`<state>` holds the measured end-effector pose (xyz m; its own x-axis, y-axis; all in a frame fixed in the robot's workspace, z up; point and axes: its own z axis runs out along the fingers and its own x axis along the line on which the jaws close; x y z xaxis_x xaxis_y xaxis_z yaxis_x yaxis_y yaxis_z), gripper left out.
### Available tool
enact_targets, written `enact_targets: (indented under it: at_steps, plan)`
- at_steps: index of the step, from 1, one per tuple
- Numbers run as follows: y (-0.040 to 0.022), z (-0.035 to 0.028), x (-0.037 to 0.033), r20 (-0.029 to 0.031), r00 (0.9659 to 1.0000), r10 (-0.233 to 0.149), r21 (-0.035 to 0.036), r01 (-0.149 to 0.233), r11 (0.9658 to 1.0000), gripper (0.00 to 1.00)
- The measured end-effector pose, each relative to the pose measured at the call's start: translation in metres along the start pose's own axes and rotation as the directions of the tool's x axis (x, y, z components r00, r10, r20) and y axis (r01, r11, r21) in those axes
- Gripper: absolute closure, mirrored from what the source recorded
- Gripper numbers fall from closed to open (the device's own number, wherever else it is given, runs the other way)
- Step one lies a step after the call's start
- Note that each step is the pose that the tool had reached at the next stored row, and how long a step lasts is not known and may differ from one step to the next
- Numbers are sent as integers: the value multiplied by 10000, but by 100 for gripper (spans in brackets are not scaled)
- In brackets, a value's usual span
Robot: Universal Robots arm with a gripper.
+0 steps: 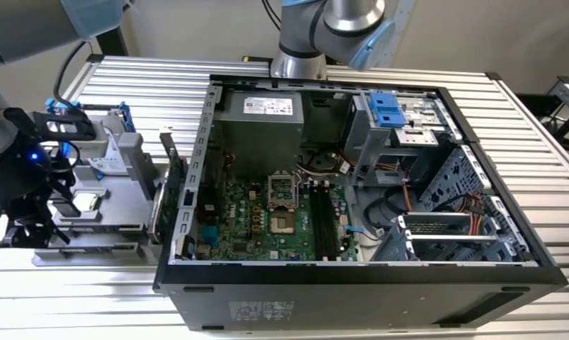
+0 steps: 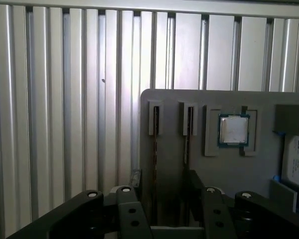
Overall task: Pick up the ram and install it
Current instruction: 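Pick up the ram and move it above insertion slot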
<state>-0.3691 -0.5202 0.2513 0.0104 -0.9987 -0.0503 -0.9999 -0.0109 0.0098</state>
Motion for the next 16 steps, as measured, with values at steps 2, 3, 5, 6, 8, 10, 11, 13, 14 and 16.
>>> enact_targets:
  at_steps: [2, 3, 5, 6, 8, 10, 11, 13, 14, 16]
  plan:
    - [-1, 9, 0, 0, 10000, 0, 3, 0, 10000, 0]
    - [-1, 14, 1, -4, 10000, -1, 3, 1, 10000, 0]
    - [-1, 25, 1, -9, 10000, -3, 1, 3, 10000, 0]
    - [-1, 29, 2, -9, 10000, -4, 1, 4, 10000, 0]
    - [1, 38, 4, -10, 10000, -5, -1, 5, 10000, 0]
    - [0, 45, 7, -9, 10000, -6, 1, 6, 10000, 0]
    - [0, 49, 8, -9, 10000, -7, 1, 7, 10000, 0]
    - [-1, 55, 8, -10, 10000, -14, 1, 14, 10000, 0]
    - [-1, 59, 9, -9, 10000, -20, 5, 20, 10000, 0]
    - [-1, 66, 9, -11, 10000, -36, 12, 36, 10000, 0]
